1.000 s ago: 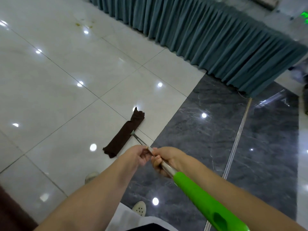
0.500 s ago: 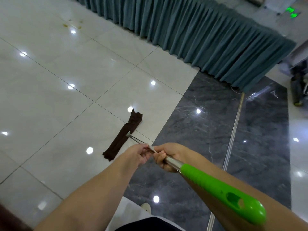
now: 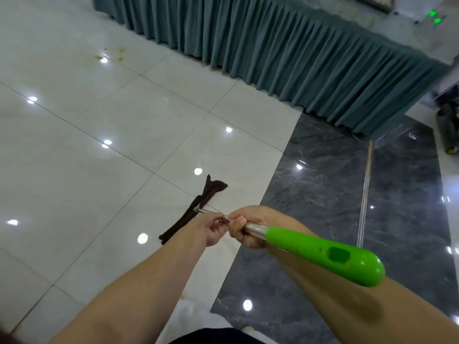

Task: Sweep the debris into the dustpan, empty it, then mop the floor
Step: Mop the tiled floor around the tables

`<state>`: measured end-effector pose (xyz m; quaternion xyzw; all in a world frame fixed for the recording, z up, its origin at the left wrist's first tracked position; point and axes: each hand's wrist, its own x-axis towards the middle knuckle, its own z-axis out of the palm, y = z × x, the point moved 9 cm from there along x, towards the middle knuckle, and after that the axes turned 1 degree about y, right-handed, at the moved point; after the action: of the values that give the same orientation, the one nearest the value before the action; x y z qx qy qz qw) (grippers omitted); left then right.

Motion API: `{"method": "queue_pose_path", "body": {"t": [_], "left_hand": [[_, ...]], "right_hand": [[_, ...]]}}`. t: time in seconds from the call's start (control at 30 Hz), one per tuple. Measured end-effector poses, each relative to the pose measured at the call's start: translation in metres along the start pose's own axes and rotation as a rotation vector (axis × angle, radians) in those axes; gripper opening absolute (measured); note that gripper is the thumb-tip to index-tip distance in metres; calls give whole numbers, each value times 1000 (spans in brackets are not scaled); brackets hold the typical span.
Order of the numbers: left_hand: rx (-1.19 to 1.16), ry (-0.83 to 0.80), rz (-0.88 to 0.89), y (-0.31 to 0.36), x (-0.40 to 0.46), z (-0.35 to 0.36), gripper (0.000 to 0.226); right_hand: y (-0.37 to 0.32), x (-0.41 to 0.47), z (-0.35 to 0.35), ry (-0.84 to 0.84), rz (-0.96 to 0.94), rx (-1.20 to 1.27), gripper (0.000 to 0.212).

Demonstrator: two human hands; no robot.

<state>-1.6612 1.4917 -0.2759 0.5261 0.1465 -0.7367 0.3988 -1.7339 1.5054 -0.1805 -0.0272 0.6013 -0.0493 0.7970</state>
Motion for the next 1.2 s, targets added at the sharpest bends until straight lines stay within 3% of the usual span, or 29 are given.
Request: {"method": "queue_pose_path", "body": {"t": [0.43,0.87,1.07,1.2], "left_hand": [[52,186,22,149,33,-87,29],[82,140,9,260,86,-65,27],[74,130,0,335,110,-26,29],[-64,134,-14,376,130,-5,22]], "right_hand": [[-45,87,140,-97,-43,225,28],[-142,147,207,-159,-81,354,20],[-228,159,235,-165,-34,283,19],[-278,169,253,-150,20,202,22]]}}
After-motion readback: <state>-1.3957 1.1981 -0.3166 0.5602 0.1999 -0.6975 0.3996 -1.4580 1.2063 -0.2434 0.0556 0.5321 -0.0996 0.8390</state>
